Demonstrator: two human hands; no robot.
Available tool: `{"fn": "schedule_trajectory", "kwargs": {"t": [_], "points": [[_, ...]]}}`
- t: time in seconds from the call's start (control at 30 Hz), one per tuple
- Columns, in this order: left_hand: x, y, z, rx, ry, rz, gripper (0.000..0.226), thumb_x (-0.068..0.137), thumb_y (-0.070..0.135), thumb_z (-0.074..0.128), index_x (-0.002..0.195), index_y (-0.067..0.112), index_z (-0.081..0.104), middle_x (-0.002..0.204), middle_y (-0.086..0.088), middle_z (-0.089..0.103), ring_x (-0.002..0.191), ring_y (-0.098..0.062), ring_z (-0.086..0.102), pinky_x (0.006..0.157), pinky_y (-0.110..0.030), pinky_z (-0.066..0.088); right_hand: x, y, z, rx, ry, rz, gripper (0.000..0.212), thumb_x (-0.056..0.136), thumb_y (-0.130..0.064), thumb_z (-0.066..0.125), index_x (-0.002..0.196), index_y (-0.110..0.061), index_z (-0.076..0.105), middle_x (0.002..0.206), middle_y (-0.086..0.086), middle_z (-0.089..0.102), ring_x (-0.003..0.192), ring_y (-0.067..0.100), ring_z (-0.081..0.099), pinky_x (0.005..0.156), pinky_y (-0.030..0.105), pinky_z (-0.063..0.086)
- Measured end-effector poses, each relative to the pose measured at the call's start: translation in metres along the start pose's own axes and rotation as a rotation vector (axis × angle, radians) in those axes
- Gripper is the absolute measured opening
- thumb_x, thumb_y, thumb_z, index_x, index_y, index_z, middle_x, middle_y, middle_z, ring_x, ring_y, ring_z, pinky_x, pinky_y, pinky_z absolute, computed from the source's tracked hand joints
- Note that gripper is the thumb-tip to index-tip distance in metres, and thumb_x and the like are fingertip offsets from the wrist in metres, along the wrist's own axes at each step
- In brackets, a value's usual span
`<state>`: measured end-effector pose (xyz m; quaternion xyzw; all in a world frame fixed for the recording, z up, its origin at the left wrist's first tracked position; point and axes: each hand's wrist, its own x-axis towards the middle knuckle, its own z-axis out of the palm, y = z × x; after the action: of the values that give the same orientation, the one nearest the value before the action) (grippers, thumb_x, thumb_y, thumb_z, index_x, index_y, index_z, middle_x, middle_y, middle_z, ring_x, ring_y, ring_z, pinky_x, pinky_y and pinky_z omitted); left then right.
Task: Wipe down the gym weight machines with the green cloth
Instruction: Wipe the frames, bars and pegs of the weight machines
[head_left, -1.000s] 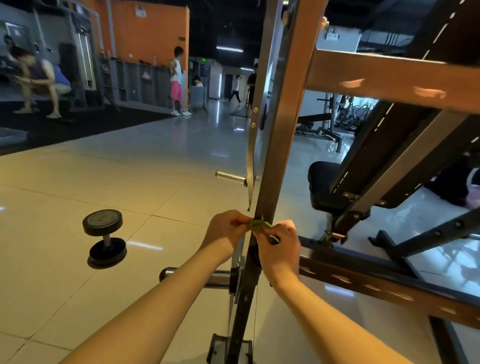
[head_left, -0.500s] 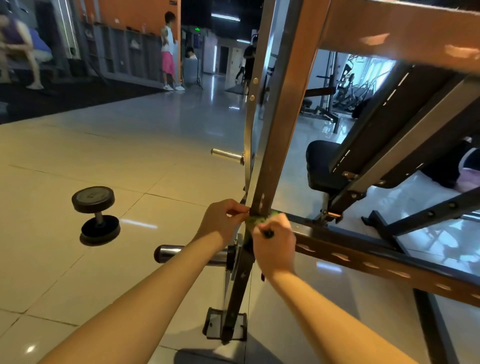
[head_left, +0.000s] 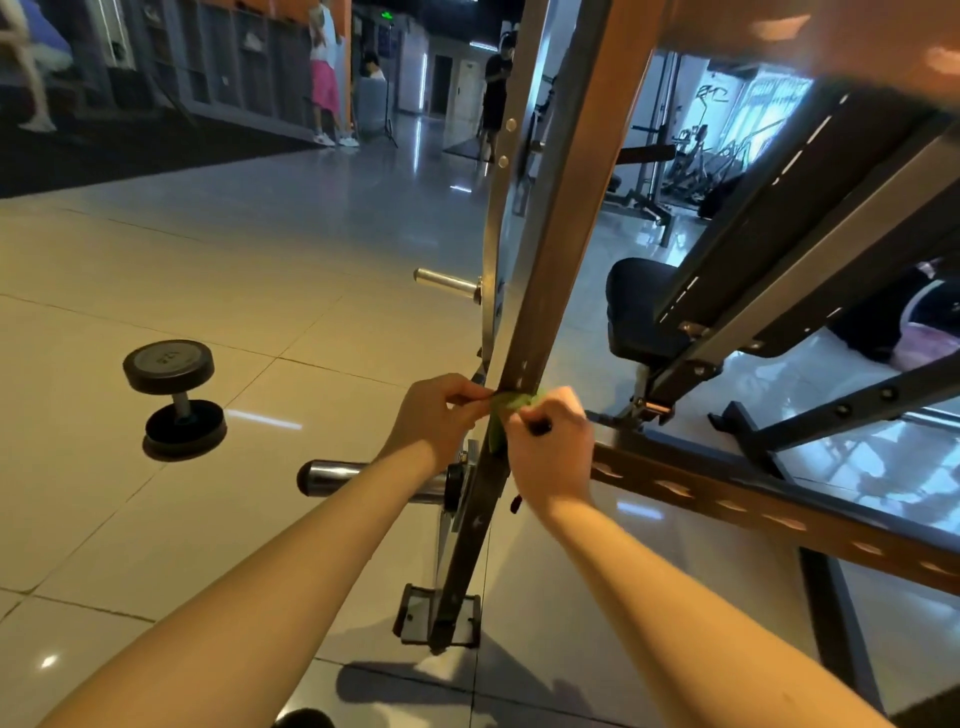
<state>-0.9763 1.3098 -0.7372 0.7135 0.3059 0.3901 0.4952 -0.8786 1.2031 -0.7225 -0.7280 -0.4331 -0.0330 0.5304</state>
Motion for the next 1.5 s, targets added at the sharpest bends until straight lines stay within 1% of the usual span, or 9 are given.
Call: {"fn": "schedule_trajectory", "kwargs": {"t": [0.1,0.17,0.4,0.6,0.73,0.87,1.2,1.4,1.5], "points": [[-0.002,0.001,0.001,0.035,0.007,-0.010,0.008,0.093,0.023,0.074,0.100,0.021,0.076,0.098,0.008,0.072,0.091,-0.009,0.067,0.077,-0.025,0.057,0.005,-0.005,-0.004,-0.069,-0.017,0.069,0.014,0.091,-0.016,0.075,0.083,-0.020,0.064,0.084,-0.006,0.063,0.076,0.009,0.064,0.073,0.030,0.062],[-0.002,0.001,0.002,0.020,-0.002,-0.016,0.007,0.093,0.021,0.073,0.099,0.021,0.076,0.099,0.008,0.073,0.090,-0.009,0.067,0.078,-0.027,0.056,0.027,-0.034,-0.020,0.006,-0.016,0.077,0.019,0.092,-0.013,0.074,0.084,-0.025,0.061,0.084,-0.008,0.061,0.077,0.004,0.063,0.072,0.022,0.057],[-0.006,0.001,0.002,0.027,0.009,-0.028,0.003,0.096,0.022,0.069,0.096,0.024,0.071,0.096,0.012,0.068,0.086,-0.008,0.065,0.062,-0.005,0.047,0.065,-0.074,-0.038,0.219,0.210,-0.283,0.017,0.089,-0.002,0.074,0.082,-0.007,0.059,0.085,-0.010,0.053,0.078,-0.006,0.056,0.067,0.012,0.046],[-0.006,-0.008,0.001,0.033,-0.025,0.012,0.002,0.094,0.024,0.072,0.095,0.027,0.073,0.092,0.012,0.071,0.082,0.002,0.065,0.067,-0.012,0.050,-0.013,0.011,0.006,-0.085,-0.043,0.012,0.008,0.094,-0.014,0.070,0.088,-0.014,0.065,0.084,-0.007,0.061,0.078,0.005,0.064,0.072,0.030,0.060],[-0.007,-0.009,0.002,0.020,-0.017,-0.025,0.003,0.093,0.023,0.073,0.095,0.025,0.075,0.090,0.013,0.072,0.081,-0.002,0.066,0.071,-0.016,0.048,0.016,-0.019,-0.011,-0.102,0.010,0.066,0.012,0.092,-0.017,0.074,0.088,-0.022,0.064,0.084,-0.009,0.062,0.080,0.005,0.063,0.078,0.027,0.060],[-0.007,-0.011,0.003,0.035,-0.007,-0.045,0.004,0.095,0.024,0.070,0.096,0.026,0.073,0.091,0.013,0.070,0.082,-0.003,0.065,0.069,-0.011,0.042,0.047,-0.061,-0.037,0.107,0.118,-0.173,0.025,0.089,-0.005,0.075,0.076,-0.017,0.058,0.079,-0.012,0.054,0.076,-0.005,0.058,0.062,0.011,0.047],[-0.008,-0.013,0.004,0.059,-0.005,-0.026,0.004,0.095,0.021,0.071,0.098,0.023,0.073,0.091,0.013,0.070,0.084,-0.003,0.065,0.076,-0.020,0.052,-0.006,0.014,0.005,-0.152,-0.009,0.083,0.008,0.092,-0.016,0.073,0.094,-0.014,0.066,0.085,-0.007,0.064,0.078,0.007,0.064,0.076,0.032,0.062],[-0.011,-0.020,0.007,0.014,0.013,-0.058,0.004,0.094,0.024,0.072,0.096,0.027,0.074,0.093,0.014,0.071,0.088,-0.002,0.065,0.080,-0.018,0.048,0.030,-0.052,-0.026,0.124,0.171,-0.097,0.012,0.092,-0.012,0.074,0.085,-0.011,0.064,0.081,-0.019,0.052,0.082,-0.016,0.055,0.070,0.007,0.046],[-0.015,-0.032,0.006,0.057,-0.017,-0.039,0.005,0.094,0.025,0.071,0.096,0.029,0.072,0.094,0.016,0.070,0.087,0.007,0.062,0.072,-0.006,0.042,0.019,-0.034,-0.008,0.157,0.196,-0.056,0.015,0.092,-0.015,0.074,0.085,-0.014,0.061,0.092,-0.012,0.053,0.088,-0.009,0.054,0.075,0.006,0.045]]}}
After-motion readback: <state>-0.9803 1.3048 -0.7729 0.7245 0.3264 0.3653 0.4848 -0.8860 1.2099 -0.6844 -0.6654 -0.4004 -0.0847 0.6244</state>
